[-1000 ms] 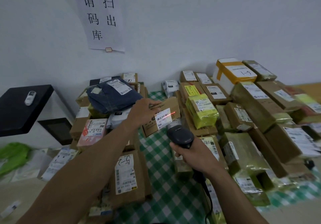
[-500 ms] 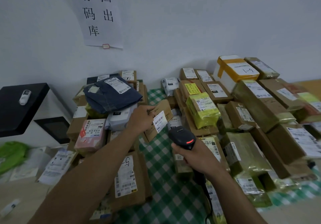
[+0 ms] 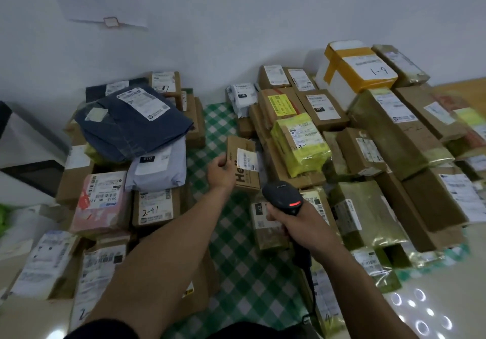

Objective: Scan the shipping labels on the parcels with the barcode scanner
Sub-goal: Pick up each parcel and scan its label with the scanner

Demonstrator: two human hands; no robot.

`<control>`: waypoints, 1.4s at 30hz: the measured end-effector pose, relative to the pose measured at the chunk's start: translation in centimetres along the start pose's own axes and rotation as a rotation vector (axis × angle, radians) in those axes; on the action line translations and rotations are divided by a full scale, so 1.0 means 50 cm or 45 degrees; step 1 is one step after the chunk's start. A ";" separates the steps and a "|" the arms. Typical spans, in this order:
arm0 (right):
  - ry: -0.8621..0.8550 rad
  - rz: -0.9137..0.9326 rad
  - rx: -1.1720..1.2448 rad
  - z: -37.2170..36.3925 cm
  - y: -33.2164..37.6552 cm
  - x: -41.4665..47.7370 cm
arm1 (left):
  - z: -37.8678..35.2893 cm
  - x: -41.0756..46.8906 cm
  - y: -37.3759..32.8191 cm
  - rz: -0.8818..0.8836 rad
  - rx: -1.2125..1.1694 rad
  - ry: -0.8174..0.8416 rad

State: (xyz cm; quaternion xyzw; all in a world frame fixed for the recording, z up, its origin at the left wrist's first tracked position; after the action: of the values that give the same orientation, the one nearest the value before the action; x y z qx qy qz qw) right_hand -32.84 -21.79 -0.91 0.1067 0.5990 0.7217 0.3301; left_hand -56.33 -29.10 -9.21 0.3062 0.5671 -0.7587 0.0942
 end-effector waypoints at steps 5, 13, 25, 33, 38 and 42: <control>-0.012 -0.095 0.017 -0.002 -0.028 0.043 | -0.046 0.072 0.030 0.176 -0.177 0.040; 0.002 -0.132 -0.019 -0.004 -0.046 0.082 | -0.147 0.101 0.093 0.187 0.336 0.331; 0.024 -0.029 0.013 -0.023 -0.018 0.047 | -0.098 0.014 0.048 -0.075 0.566 0.316; 0.111 0.102 0.022 -0.079 0.011 -0.020 | 0.168 -0.255 0.075 -0.449 0.584 -0.136; 0.208 0.133 0.027 -0.142 0.013 -0.063 | 0.288 -0.318 0.164 -0.462 0.864 -0.459; 0.272 0.118 0.025 -0.185 -0.009 -0.090 | 0.322 -0.319 0.250 -0.069 0.931 -0.341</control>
State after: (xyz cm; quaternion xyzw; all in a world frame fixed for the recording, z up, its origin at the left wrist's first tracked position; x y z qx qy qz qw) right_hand -34.35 -31.83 -2.65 0.0599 0.6322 0.7376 0.2295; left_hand -43.27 -51.39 -7.39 0.2029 0.2498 -0.9463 0.0319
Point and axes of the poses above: each hand's wrist, its own x-axis towards the middle knuckle, its own z-axis out of the back of the hand, y = z × x, the point moved 8 cm from there along x, towards the middle knuckle, and after that the axes turned 15 degrees about z, right-handed, at the moved point
